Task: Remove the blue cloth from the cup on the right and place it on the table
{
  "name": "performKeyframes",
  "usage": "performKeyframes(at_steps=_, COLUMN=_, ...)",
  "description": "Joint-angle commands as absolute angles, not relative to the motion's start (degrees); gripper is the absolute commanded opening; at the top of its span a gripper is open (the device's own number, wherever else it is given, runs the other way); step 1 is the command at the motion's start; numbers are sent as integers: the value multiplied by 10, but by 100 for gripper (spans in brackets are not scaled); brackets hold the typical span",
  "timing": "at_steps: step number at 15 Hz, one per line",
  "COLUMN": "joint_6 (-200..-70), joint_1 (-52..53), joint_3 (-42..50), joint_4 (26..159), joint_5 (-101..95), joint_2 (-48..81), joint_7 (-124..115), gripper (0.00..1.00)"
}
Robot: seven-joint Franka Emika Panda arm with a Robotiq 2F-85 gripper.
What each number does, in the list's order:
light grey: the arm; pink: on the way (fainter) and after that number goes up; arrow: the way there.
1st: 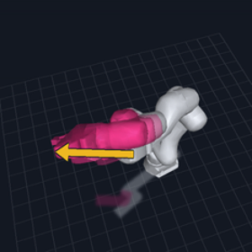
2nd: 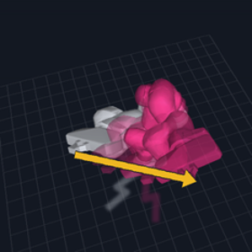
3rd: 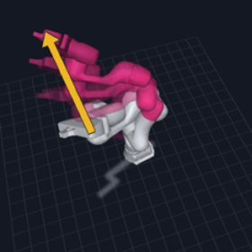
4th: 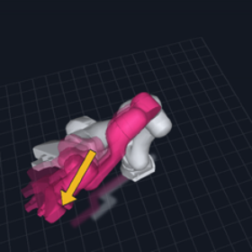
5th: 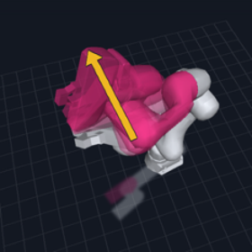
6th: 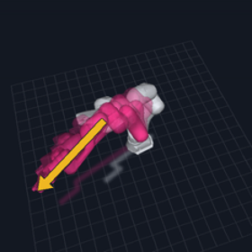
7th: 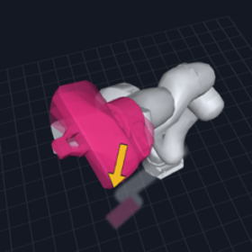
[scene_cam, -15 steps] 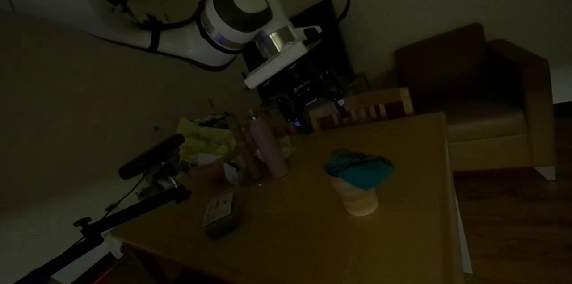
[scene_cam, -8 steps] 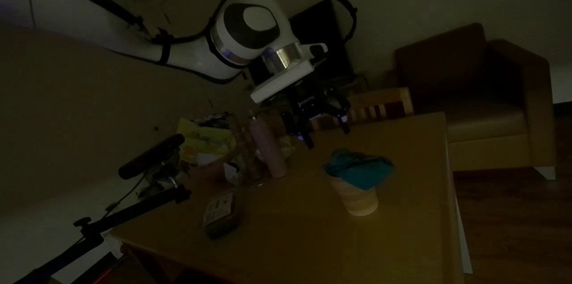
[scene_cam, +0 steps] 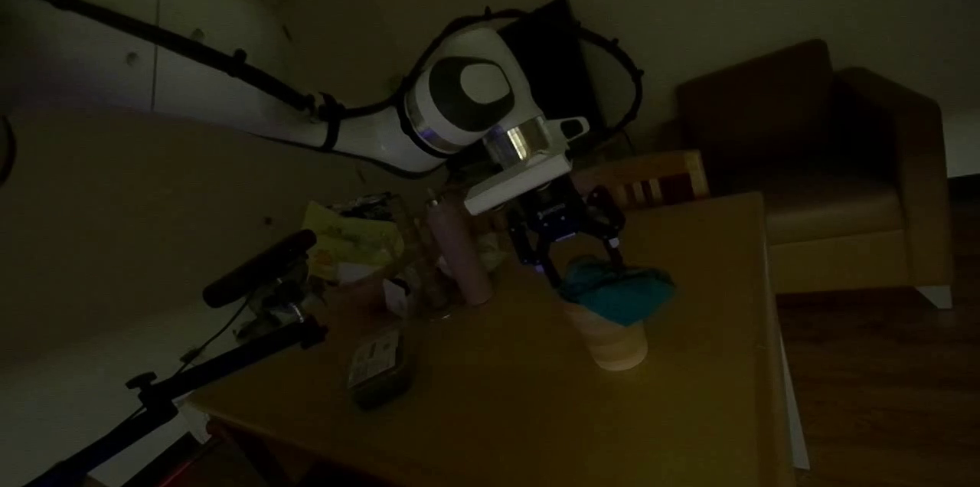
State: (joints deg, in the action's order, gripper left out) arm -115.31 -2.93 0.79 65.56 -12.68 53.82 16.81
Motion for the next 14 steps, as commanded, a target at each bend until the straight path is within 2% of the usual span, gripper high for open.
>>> performKeyframes(at_steps=1, joint_6=-1136, joint_1=-29, joint_3=7, joint_4=590, joint_5=-117, joint_2=577, joint_7=176, gripper=100)
performKeyframes(at_steps=5, joint_6=-1130, joint_1=-28, joint_3=5, joint_4=556, joint_5=-113, joint_2=596, joint_7=179, gripper=100)
performKeyframes(at_steps=7, joint_6=-1118, joint_1=-29, joint_3=2, joint_4=536, joint_5=-109, joint_2=608, joint_7=185, gripper=87)
performKeyframes(at_steps=9, joint_6=-1107, joint_1=-28, joint_3=3, joint_4=521, joint_5=-107, joint_2=617, joint_7=183, gripper=99)
performKeyframes(at_steps=14, joint_6=-1076, joint_1=-27, joint_3=5, joint_4=493, joint_5=-106, joint_2=633, joint_7=180, gripper=100)
